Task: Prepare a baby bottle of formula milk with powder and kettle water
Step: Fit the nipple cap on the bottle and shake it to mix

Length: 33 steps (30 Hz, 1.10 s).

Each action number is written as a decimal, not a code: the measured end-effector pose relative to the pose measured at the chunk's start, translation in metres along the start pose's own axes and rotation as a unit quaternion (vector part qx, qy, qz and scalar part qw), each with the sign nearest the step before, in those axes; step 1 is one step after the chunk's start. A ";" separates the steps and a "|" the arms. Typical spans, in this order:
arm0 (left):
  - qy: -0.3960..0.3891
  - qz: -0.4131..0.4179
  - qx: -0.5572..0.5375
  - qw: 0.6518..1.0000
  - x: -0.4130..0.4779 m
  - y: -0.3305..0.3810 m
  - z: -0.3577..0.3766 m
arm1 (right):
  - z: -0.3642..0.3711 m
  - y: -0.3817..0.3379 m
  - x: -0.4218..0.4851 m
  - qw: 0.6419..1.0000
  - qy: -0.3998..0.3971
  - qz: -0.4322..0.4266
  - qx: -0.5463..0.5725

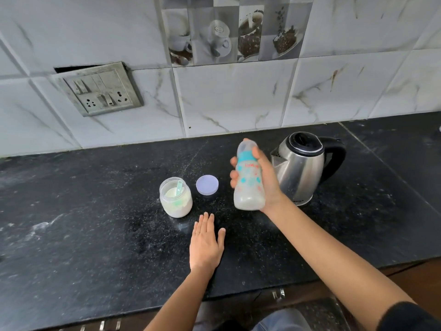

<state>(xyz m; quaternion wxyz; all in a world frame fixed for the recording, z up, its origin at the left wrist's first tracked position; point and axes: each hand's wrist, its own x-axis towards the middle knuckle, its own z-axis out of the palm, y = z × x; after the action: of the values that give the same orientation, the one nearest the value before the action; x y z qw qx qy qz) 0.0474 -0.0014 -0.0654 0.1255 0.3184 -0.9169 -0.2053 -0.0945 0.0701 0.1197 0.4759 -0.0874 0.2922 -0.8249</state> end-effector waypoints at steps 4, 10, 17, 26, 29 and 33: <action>0.000 0.001 0.001 1.000 -0.001 0.001 0.000 | 0.004 -0.010 0.010 0.997 0.040 -0.017 0.069; -0.004 0.000 -0.002 1.000 0.000 0.000 0.000 | -0.006 0.000 -0.002 0.999 0.034 0.010 0.019; 0.001 0.001 -0.003 1.000 -0.001 0.000 0.000 | -0.004 -0.010 0.009 0.989 0.114 -0.004 0.093; 0.002 0.002 -0.006 1.000 0.000 0.001 0.000 | 0.008 0.003 0.006 0.993 0.097 0.024 0.066; 0.001 0.000 -0.012 1.000 0.001 0.002 -0.001 | 0.011 0.020 -0.010 0.997 0.029 0.070 -0.025; 0.005 0.002 -0.009 1.000 -0.001 0.002 -0.001 | 0.019 0.023 -0.014 0.996 -0.022 0.070 -0.058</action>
<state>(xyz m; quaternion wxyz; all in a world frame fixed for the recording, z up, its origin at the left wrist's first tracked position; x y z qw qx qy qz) 0.0473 -0.0001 -0.0635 0.1332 0.3161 -0.9151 -0.2120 -0.0620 0.0651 0.1240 0.5334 -0.1125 0.3342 -0.7688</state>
